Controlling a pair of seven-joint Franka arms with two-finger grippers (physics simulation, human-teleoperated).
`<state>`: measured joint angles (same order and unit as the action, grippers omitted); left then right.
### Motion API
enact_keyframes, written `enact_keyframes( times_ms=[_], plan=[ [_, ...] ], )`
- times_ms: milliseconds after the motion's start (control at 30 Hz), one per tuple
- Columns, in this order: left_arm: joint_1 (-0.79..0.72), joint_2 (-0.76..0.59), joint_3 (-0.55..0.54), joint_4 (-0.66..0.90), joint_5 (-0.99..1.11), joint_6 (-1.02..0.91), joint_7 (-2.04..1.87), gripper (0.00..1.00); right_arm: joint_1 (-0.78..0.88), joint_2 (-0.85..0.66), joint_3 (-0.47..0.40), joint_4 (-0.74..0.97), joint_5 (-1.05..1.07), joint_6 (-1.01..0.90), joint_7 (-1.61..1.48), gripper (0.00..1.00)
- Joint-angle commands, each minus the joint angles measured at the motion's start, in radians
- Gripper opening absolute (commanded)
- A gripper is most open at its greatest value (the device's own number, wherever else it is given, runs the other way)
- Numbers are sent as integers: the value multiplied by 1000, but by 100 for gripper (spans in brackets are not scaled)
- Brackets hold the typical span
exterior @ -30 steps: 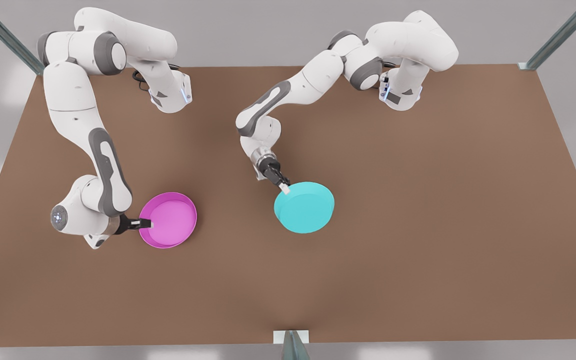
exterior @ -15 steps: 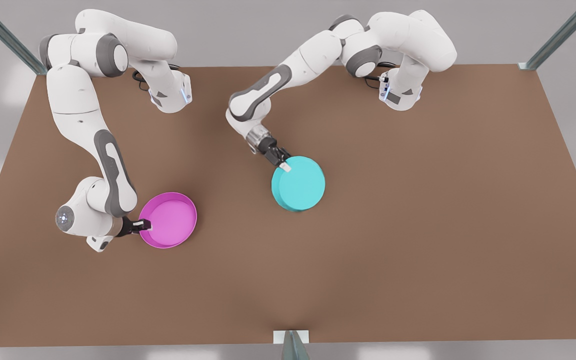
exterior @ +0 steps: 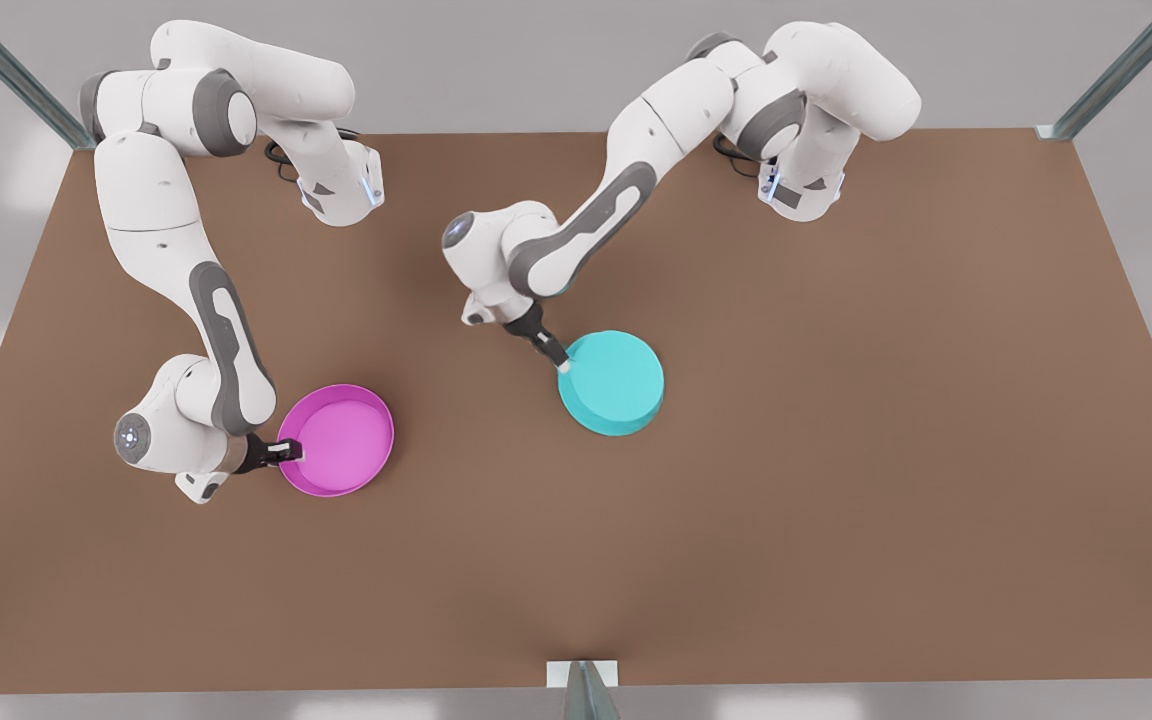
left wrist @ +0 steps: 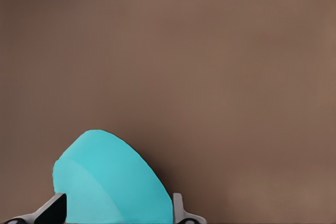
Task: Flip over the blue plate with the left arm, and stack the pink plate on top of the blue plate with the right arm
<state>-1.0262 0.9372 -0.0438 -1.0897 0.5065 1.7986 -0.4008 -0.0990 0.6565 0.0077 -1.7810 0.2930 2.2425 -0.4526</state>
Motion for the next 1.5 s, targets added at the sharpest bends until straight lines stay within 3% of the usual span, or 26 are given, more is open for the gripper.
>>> enact_keyframes(
  times_ms=[0,67,133,167,233,300,367,433,533,567,633,733,1433,1467],
  plan=[
    [0,0,-1,1,-66,10,-10,100,1,0,0,0,0,0,0,52],
    [-2,-9,-11,47,-212,32,-40,100,-1,-1,0,2,-1,12,0,52],
    [50,-93,-11,45,-252,-149,-36,100,-1,-1,0,2,-3,28,0,49],
    [162,-156,-10,45,-468,-255,-7,100,-1,-1,0,2,-3,28,-1,44],
    [328,-314,31,36,-534,-318,28,100,-1,-1,0,0,-3,28,-3,43],
    [601,-555,41,-99,-562,-370,56,99,-1,0,0,-2,-3,28,-3,43],
    [804,-685,73,-196,-566,-364,312,99,-1,0,0,-2,-2,5,-3,41],
    [841,-814,122,-404,-562,-203,335,100,-1,0,0,-2,-2,-3,-3,39],
    [870,-880,182,-503,-539,-176,464,100,-1,-1,0,0,-2,-6,-14,38],
    [940,-838,107,-451,-531,-191,462,100,-1,0,0,0,-2,-3,-15,37],
    [959,-744,79,-325,-543,-255,448,100,-1,-1,0,0,-3,6,-15,33],
    [960,-727,79,-323,-551,-240,456,100,-1,-1,0,0,-5,9,-15,30],
    [962,-718,81,-308,-546,-212,448,100,-1,9,5,-2,-3,20,-15,31],
    [962,-718,79,-308,-546,-215,447,100,-1,9,5,-2,-3,12,-15,27]
  ],
)
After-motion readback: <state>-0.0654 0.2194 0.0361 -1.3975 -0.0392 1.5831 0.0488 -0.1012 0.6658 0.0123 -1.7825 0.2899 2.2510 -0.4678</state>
